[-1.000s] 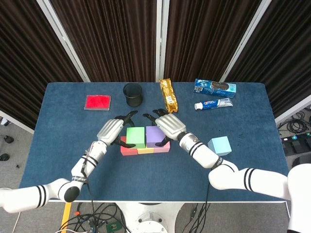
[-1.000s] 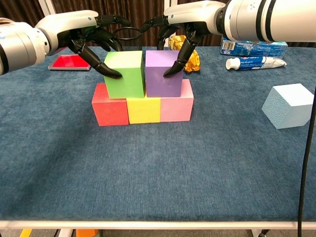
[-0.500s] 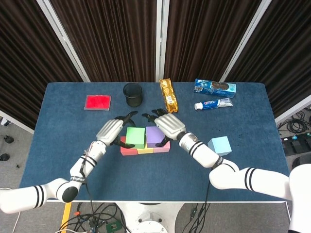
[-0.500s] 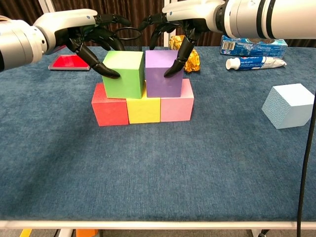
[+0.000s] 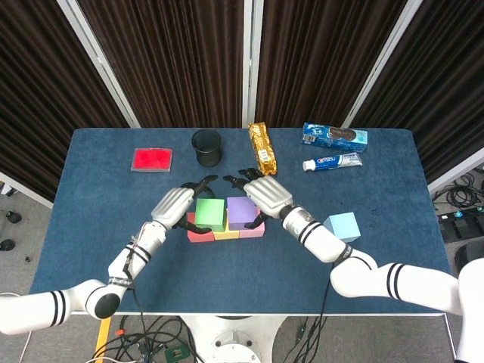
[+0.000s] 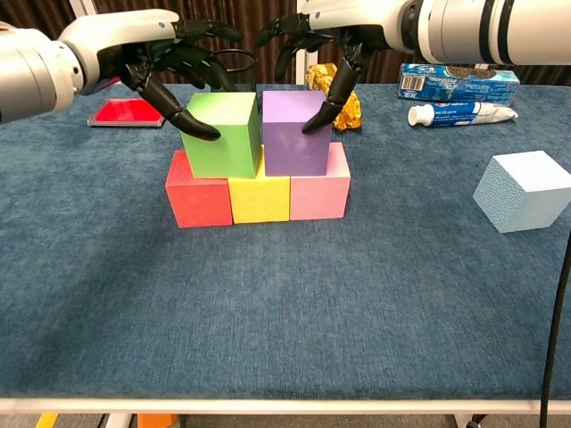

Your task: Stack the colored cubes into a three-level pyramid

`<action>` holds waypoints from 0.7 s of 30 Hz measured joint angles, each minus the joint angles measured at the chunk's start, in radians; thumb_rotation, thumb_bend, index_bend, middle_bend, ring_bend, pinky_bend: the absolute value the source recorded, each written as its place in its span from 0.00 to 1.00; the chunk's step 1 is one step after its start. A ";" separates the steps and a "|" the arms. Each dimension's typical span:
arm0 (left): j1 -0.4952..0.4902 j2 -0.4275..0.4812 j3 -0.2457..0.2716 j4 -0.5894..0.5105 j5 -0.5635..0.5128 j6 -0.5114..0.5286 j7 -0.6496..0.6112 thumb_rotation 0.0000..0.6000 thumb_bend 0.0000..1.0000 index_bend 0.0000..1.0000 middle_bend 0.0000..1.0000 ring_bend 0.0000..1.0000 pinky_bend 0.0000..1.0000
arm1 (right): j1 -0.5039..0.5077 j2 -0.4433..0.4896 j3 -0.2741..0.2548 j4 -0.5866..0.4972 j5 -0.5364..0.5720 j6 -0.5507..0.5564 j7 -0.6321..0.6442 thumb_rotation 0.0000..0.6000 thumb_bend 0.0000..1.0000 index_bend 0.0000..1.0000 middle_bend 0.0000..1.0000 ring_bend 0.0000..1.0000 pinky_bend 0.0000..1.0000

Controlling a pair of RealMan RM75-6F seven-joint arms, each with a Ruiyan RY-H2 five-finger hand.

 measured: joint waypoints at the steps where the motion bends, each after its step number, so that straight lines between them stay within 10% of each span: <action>1: 0.000 0.003 0.000 -0.006 0.000 0.003 0.004 1.00 0.09 0.03 0.29 0.20 0.18 | -0.002 0.002 0.000 -0.003 -0.001 0.002 0.000 1.00 0.00 0.00 0.19 0.00 0.00; 21: 0.190 0.242 0.008 -0.306 -0.002 0.325 0.159 1.00 0.09 0.03 0.29 0.20 0.17 | 0.025 0.005 0.050 -0.068 0.078 0.032 -0.013 1.00 0.00 0.00 0.18 0.00 0.00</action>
